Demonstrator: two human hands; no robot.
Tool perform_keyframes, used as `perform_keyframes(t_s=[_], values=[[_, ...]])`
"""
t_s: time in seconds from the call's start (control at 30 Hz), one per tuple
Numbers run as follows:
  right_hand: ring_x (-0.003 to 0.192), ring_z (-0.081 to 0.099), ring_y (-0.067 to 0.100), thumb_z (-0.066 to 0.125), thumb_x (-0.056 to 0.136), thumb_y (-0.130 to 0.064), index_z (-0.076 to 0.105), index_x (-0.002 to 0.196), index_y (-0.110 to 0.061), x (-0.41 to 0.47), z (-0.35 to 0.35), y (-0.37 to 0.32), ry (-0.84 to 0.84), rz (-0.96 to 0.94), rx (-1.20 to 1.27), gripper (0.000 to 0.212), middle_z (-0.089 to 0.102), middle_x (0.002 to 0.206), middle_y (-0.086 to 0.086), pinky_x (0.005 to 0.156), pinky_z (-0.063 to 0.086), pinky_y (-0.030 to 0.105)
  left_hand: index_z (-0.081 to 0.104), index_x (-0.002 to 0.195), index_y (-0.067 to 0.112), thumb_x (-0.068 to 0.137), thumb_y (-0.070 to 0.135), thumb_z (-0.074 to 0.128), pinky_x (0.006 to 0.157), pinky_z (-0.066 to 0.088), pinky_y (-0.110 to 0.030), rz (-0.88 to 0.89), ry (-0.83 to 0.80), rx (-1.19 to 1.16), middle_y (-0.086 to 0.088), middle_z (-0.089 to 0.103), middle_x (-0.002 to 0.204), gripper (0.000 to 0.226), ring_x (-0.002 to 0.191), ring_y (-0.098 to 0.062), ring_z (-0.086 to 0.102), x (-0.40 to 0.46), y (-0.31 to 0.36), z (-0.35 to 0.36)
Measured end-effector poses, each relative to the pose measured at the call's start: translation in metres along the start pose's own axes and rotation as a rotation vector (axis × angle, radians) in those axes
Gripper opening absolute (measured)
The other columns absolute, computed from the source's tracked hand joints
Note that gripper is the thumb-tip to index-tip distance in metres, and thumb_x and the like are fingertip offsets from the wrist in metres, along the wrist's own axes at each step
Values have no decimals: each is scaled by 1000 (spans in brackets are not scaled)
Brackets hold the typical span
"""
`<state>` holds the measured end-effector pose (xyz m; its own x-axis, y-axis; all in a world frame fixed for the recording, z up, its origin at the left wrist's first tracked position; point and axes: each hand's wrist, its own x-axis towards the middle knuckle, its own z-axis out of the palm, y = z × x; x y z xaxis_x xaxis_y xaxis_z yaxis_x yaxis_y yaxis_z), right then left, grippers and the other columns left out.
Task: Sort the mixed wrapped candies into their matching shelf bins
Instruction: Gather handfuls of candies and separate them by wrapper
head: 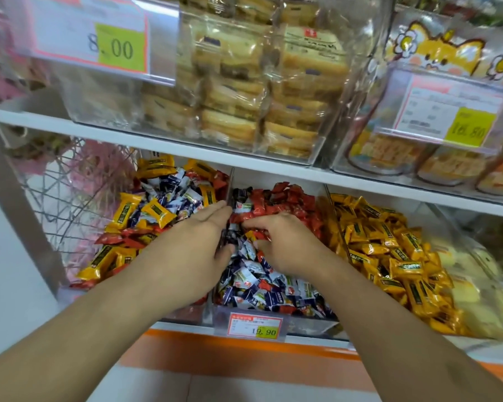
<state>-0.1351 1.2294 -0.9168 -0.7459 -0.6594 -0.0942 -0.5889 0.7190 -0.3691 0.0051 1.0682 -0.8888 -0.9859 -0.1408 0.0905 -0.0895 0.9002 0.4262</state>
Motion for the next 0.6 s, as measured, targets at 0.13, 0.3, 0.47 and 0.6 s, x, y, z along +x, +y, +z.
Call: perform_keyframes(t_s=[0.13,0.3,0.47,0.6], values=[[133,51,24,71,98,-24,65,128,-45,-2,-1,1,33,26,52,37,53,147,3,106,48,36,10,164,29,104,42,50,118,10,-17,8,-8,-3,16,5,170,73,155,-6,10,0,0,-2],[94,55,5,79,89,-10,71,91,-29,-17,-14,-4,162,-57,85,21,62,94,-14,82,45,28,12,164,27,104,42,52,121,11,-21,10,-6,-3,14,7,170,73,155,-6,11,-2,3,-4],[85,60,6,76,94,-17,63,90,-29,-41,-43,-3,286,7,263,18,63,91,-10,74,52,28,31,158,28,100,40,60,121,27,-27,20,69,-19,13,20,166,66,150,-14,29,-1,12,-5],[81,73,20,75,94,-13,64,94,-15,-69,-59,-6,313,51,727,11,72,88,11,70,57,31,50,139,39,97,43,64,96,40,-18,60,140,-181,23,50,136,44,122,-3,52,-1,39,-9]])
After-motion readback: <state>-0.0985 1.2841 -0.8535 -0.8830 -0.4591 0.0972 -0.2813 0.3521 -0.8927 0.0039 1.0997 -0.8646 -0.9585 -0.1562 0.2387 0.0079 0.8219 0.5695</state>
